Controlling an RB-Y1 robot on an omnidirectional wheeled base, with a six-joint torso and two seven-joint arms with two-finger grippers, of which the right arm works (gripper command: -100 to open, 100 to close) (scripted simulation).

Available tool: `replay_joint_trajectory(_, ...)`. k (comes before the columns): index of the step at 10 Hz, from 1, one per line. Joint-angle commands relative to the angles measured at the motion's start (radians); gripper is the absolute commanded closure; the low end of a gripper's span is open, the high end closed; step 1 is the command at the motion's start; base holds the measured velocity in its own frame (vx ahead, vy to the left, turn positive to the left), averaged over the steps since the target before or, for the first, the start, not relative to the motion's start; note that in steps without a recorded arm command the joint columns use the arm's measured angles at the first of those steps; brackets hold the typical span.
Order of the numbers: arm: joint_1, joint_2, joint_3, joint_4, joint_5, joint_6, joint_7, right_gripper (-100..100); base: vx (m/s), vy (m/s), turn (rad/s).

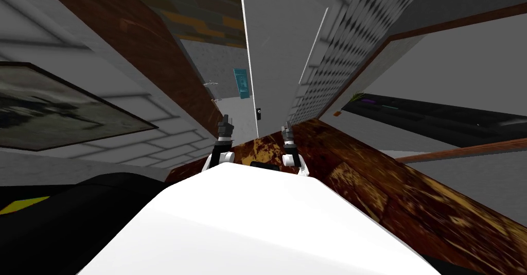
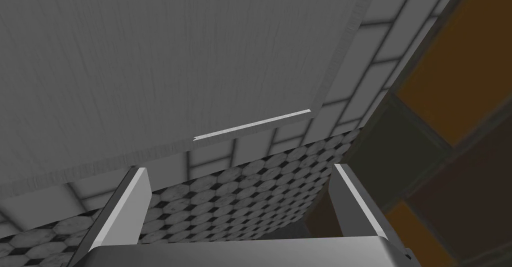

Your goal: Push the door open

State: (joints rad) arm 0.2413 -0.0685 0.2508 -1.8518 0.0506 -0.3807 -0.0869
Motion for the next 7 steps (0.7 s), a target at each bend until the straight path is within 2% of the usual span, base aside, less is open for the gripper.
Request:
replay_joint_trajectory(1,-0.029,-0.001,0.023,0.042,-0.001,0.001,-0.007,-100,0.104,0.053,-0.079)
replay_joint_trajectory(7,-0.118,-0.009,0.113,0.176,-0.008,0.008,-0.034,-100,0.094,0.029,-0.079)
